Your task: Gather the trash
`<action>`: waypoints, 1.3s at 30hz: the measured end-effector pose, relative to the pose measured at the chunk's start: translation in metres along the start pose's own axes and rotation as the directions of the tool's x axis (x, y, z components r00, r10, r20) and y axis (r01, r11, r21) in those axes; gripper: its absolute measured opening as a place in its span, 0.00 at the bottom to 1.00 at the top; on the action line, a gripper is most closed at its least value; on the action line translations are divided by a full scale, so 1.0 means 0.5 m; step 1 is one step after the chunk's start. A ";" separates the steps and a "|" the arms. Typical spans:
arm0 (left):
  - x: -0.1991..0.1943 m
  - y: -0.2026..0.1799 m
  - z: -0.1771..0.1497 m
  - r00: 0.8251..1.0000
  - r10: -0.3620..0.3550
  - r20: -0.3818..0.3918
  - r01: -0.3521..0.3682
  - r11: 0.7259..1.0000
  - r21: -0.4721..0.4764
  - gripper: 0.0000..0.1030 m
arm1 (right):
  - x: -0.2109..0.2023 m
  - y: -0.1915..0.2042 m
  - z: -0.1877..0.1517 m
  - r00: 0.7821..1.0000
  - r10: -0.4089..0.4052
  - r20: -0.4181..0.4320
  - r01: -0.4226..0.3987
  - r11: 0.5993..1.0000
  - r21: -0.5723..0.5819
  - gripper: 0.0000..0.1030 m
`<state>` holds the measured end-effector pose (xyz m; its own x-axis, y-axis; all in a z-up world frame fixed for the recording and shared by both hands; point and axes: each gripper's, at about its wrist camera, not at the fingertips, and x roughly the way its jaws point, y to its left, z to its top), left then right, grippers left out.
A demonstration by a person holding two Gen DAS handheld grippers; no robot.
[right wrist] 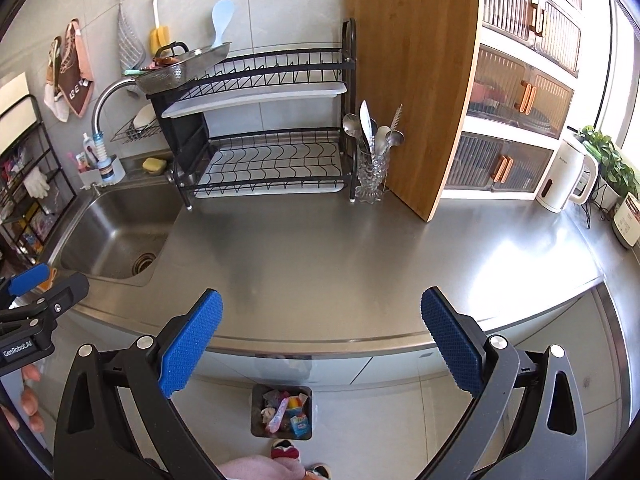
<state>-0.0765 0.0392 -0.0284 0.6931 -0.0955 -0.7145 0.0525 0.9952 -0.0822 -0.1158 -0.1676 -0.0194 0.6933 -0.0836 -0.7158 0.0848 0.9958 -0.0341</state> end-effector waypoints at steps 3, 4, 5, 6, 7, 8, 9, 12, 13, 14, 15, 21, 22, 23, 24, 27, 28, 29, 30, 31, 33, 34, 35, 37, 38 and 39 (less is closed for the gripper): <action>0.011 0.006 0.008 1.000 0.000 -0.005 0.000 1.000 0.002 0.92 | 0.006 0.005 0.005 1.000 -0.006 -0.001 0.006 1.000 0.000 0.97; 0.013 0.008 0.011 1.000 -0.004 -0.005 0.004 1.000 0.003 0.92 | 0.008 0.006 0.007 1.000 -0.007 -0.001 0.007 1.000 0.003 0.97; 0.014 0.009 0.013 1.000 -0.006 -0.003 0.006 1.000 0.004 0.92 | 0.010 0.006 0.008 1.000 -0.009 -0.001 0.009 1.000 0.005 0.97; 0.015 0.010 0.014 1.000 -0.005 -0.001 0.006 1.000 0.006 0.92 | 0.012 0.007 0.011 1.000 -0.012 -0.002 0.012 1.000 0.005 0.97; 0.017 0.011 0.016 1.000 -0.005 -0.001 0.005 1.000 0.006 0.92 | 0.016 0.007 0.014 1.000 -0.014 -0.003 0.014 1.000 0.005 0.97; 0.019 0.013 0.017 1.000 -0.007 -0.001 0.007 1.000 0.004 0.92 | 0.018 0.008 0.015 1.000 -0.016 -0.004 0.016 1.000 0.006 0.97; 0.021 0.014 0.018 1.000 -0.008 -0.003 0.008 1.000 0.003 0.92 | 0.019 0.010 0.017 1.000 -0.017 -0.004 0.017 1.000 0.005 0.97; 0.027 0.018 0.021 1.000 -0.005 -0.005 0.005 1.000 0.000 0.92 | 0.025 0.014 0.021 1.000 -0.015 -0.006 0.015 1.000 0.001 0.97; 0.028 0.019 0.021 1.000 -0.007 -0.005 0.007 1.000 -0.001 0.92 | 0.026 0.015 0.022 1.000 -0.016 -0.006 0.016 1.000 0.001 0.97; 0.028 0.020 0.022 1.000 -0.007 -0.004 0.007 1.000 -0.002 0.92 | 0.028 0.015 0.023 1.000 -0.019 -0.007 0.019 1.000 0.000 0.97; 0.029 0.021 0.023 1.000 -0.007 -0.004 0.007 1.000 -0.002 0.92 | 0.030 0.015 0.023 1.000 -0.020 -0.009 0.020 1.000 0.001 0.97; 0.031 0.025 0.026 1.000 -0.002 -0.004 0.002 1.000 -0.009 0.92 | 0.037 0.018 0.026 1.000 -0.016 -0.014 0.016 1.000 0.000 0.97; 0.031 0.025 0.026 1.000 -0.002 -0.002 0.002 1.000 -0.009 0.92 | 0.036 0.018 0.026 1.000 -0.016 -0.013 0.016 1.000 -0.001 0.97; 0.030 0.025 0.027 1.000 -0.002 -0.001 0.002 1.000 -0.007 0.92 | 0.036 0.018 0.027 1.000 -0.017 -0.012 0.017 1.000 -0.001 0.97; 0.030 0.026 0.027 1.000 0.000 0.001 0.000 1.000 -0.006 0.92 | 0.038 0.019 0.027 1.000 -0.017 -0.012 0.017 1.000 -0.001 0.97; 0.029 0.026 0.027 1.000 0.002 0.000 -0.002 1.000 -0.008 0.92 | 0.039 0.018 0.028 1.000 -0.013 -0.015 0.013 1.000 0.000 0.97; 0.029 0.026 0.026 1.000 0.004 0.001 -0.004 1.000 -0.008 0.92 | 0.039 0.019 0.029 1.000 -0.013 -0.015 0.013 1.000 0.000 0.97; 0.028 0.026 0.026 1.000 0.004 0.001 -0.004 1.000 -0.007 0.92 | 0.038 0.019 0.029 1.000 -0.012 -0.014 0.012 1.000 -0.001 0.97; 0.028 0.026 0.026 1.000 0.004 0.001 -0.004 1.000 -0.008 0.92 | 0.038 0.020 0.029 1.000 -0.010 -0.014 0.010 1.000 -0.001 0.97; 0.027 0.026 0.025 1.000 0.005 0.002 -0.005 1.000 -0.008 0.92 | 0.038 0.020 0.030 1.000 -0.009 -0.013 0.009 1.000 -0.002 0.97; 0.026 0.025 0.025 1.000 0.008 0.005 -0.008 1.000 -0.007 0.92 | 0.037 0.020 0.029 1.000 -0.010 -0.012 0.010 1.000 -0.003 0.97; 0.024 0.025 0.025 1.000 0.008 0.006 -0.008 1.000 -0.006 0.92 | 0.037 0.020 0.029 1.000 -0.011 -0.011 0.011 1.000 -0.003 0.97; 0.024 0.025 0.025 1.000 0.008 0.006 -0.008 1.000 -0.007 0.92 | 0.038 0.020 0.029 1.000 -0.011 -0.012 0.011 1.000 -0.003 0.97; 0.023 0.025 0.025 1.000 0.009 0.008 -0.009 1.000 -0.007 0.92 | 0.038 0.019 0.030 1.000 -0.011 -0.011 0.010 1.000 -0.003 0.97; 0.021 0.024 0.024 1.000 0.009 0.009 -0.009 1.000 -0.007 0.92 | 0.038 0.019 0.030 1.000 -0.011 -0.011 0.011 1.000 -0.003 0.97; 0.021 0.024 0.024 1.000 0.009 0.008 -0.009 1.000 -0.006 0.92 | 0.038 0.020 0.029 1.000 -0.011 -0.012 0.011 1.000 -0.003 0.97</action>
<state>-0.0602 0.0501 -0.0286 0.6994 -0.0865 -0.7095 0.0419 0.9959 -0.0801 -0.0913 -0.1600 -0.0231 0.6838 -0.0945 -0.7235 0.0902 0.9949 -0.0447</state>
